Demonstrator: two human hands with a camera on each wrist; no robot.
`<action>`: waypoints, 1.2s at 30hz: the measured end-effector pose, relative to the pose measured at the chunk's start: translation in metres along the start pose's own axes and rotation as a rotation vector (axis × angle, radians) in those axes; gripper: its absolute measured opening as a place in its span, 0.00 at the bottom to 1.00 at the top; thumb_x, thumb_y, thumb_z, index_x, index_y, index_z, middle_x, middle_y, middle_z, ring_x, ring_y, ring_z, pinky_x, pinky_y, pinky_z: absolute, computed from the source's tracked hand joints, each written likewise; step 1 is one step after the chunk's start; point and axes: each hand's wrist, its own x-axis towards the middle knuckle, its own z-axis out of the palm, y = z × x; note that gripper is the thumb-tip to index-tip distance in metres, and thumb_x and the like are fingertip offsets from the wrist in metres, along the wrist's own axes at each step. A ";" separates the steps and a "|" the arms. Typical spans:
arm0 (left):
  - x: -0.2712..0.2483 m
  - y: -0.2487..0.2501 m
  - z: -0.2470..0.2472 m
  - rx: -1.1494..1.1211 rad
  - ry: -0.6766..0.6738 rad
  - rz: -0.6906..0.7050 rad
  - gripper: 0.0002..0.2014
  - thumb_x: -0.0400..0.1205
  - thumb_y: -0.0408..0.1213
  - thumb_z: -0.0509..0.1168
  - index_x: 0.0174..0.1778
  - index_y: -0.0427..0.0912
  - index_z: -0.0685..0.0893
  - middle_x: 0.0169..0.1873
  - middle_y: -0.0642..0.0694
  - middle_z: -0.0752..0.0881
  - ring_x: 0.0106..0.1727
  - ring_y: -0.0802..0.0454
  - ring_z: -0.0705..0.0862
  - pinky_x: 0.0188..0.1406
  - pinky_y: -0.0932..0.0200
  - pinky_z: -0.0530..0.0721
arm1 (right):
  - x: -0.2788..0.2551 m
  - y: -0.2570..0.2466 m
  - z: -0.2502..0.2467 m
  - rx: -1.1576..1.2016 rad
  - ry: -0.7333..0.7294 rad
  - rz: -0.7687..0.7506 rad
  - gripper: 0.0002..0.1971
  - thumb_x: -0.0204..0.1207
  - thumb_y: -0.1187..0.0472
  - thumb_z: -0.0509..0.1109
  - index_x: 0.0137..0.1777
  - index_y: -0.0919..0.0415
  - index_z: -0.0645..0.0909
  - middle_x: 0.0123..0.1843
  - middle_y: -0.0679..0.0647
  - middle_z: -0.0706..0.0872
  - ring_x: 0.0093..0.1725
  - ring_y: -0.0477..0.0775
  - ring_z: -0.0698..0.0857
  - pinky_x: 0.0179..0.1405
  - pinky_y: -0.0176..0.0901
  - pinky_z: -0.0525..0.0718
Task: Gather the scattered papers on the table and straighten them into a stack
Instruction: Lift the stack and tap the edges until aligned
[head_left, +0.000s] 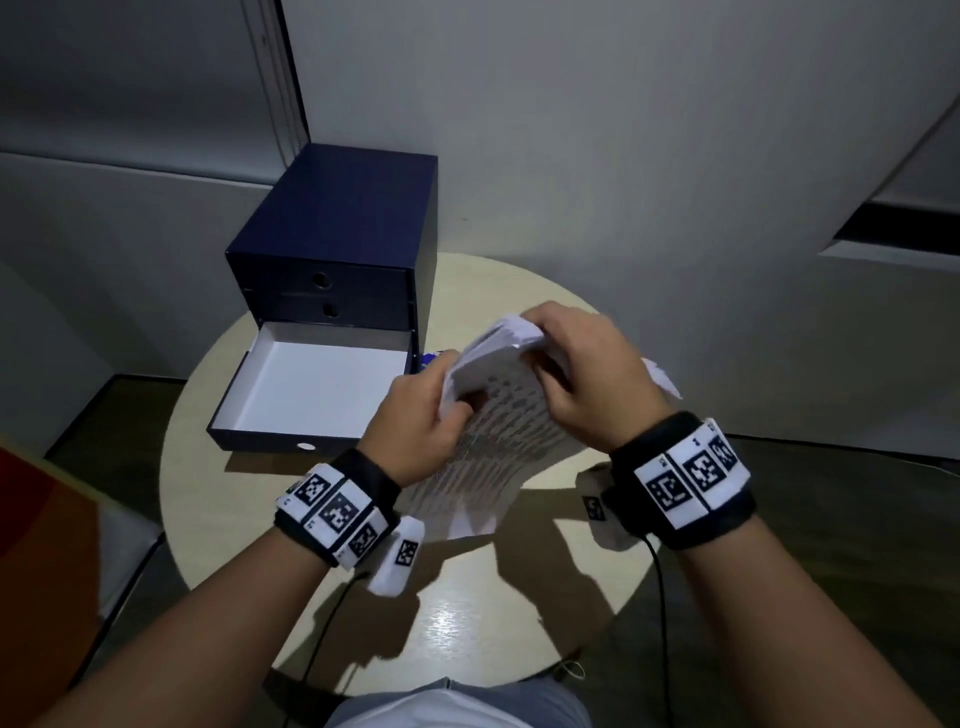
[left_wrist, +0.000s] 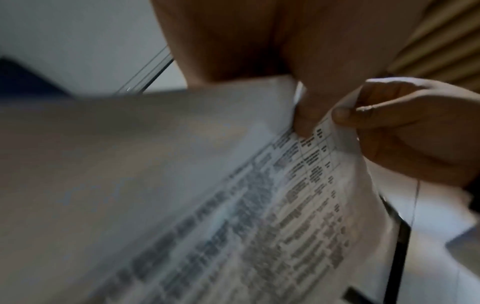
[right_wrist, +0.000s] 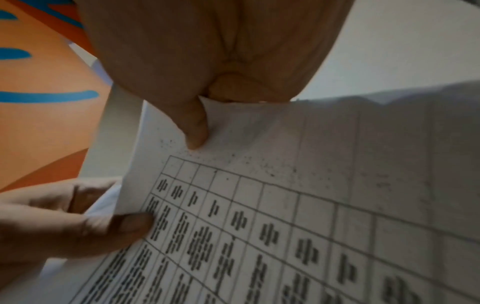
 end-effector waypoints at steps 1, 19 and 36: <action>0.001 -0.001 0.000 -0.078 0.060 -0.040 0.18 0.77 0.40 0.65 0.64 0.41 0.80 0.44 0.46 0.89 0.42 0.49 0.86 0.39 0.60 0.84 | 0.000 0.002 -0.002 -0.077 0.079 0.036 0.17 0.74 0.57 0.69 0.62 0.56 0.79 0.57 0.52 0.87 0.58 0.58 0.84 0.67 0.55 0.75; -0.033 -0.039 0.040 -0.526 0.148 -0.385 0.16 0.83 0.34 0.67 0.64 0.54 0.76 0.53 0.59 0.85 0.53 0.72 0.85 0.51 0.67 0.84 | -0.107 0.026 0.085 0.786 0.236 0.768 0.21 0.84 0.60 0.64 0.69 0.39 0.62 0.60 0.41 0.82 0.62 0.40 0.83 0.55 0.33 0.84; -0.029 -0.057 0.038 -0.518 0.076 -0.487 0.21 0.80 0.32 0.71 0.70 0.43 0.76 0.54 0.54 0.88 0.56 0.61 0.87 0.63 0.48 0.85 | -0.093 0.015 0.058 0.507 0.499 0.618 0.33 0.73 0.57 0.72 0.75 0.52 0.60 0.74 0.58 0.73 0.74 0.54 0.75 0.70 0.64 0.78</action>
